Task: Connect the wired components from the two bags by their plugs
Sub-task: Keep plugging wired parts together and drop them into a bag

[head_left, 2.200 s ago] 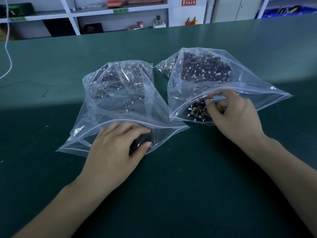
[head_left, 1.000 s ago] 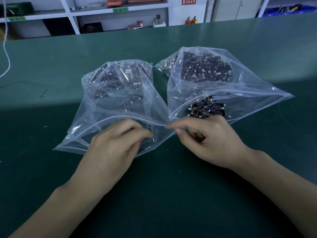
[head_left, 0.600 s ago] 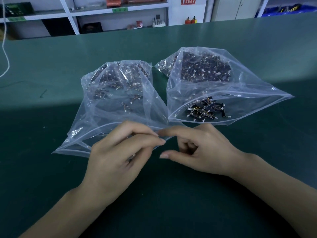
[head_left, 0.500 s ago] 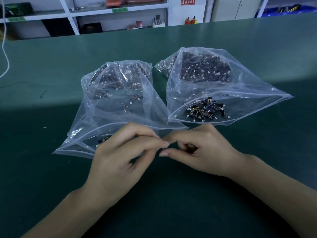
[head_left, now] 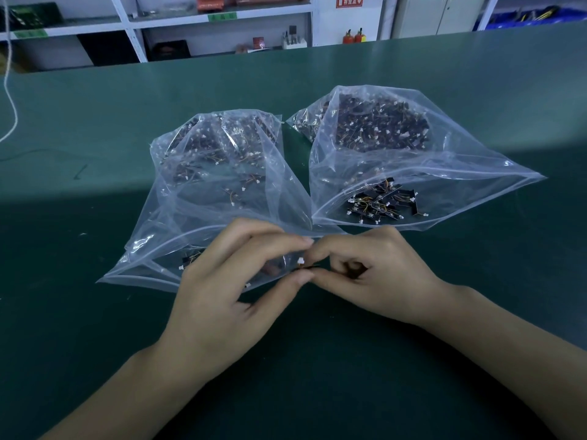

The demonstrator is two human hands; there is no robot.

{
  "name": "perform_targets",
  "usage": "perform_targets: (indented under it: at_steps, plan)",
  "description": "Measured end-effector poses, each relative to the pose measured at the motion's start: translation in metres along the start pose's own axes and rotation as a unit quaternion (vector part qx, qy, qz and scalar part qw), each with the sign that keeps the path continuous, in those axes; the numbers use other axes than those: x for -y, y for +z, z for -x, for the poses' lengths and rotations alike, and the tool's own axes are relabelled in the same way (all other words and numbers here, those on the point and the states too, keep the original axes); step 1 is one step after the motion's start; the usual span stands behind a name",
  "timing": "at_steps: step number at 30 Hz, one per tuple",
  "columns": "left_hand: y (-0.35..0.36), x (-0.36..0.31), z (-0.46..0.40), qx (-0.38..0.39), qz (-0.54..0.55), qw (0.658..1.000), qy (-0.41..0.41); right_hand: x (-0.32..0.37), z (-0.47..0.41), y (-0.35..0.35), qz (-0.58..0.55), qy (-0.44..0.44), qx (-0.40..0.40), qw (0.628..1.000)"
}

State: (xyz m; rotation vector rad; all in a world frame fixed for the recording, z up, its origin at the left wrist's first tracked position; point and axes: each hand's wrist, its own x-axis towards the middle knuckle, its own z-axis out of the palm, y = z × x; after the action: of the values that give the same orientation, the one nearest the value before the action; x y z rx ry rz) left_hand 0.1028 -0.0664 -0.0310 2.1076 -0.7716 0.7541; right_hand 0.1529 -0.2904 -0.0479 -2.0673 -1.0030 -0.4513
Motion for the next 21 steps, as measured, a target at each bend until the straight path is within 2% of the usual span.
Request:
perform_targets:
  at_steps: [2, 5, 15, 21]
  plan:
    - [0.001, 0.003, 0.001, 0.004, 0.006, 0.999, -0.043, -0.001, 0.0, -0.001, 0.0, 0.005, -0.015, 1.0]
    - [0.0, 0.008, 0.003, 0.002, -0.016, 0.998, -0.062, 0.0, 0.0, -0.001, -0.011, 0.0, -0.02, 1.0]
    - [0.0, 0.009, 0.001, 0.029, -0.002, 0.999, -0.032, 0.001, 0.0, -0.004, 0.013, -0.015, -0.011, 1.0]
    - [-0.002, 0.006, 0.0, 0.002, 0.009, 1.0, -0.027, 0.001, 0.0, -0.005, -0.001, 0.007, -0.018, 1.0]
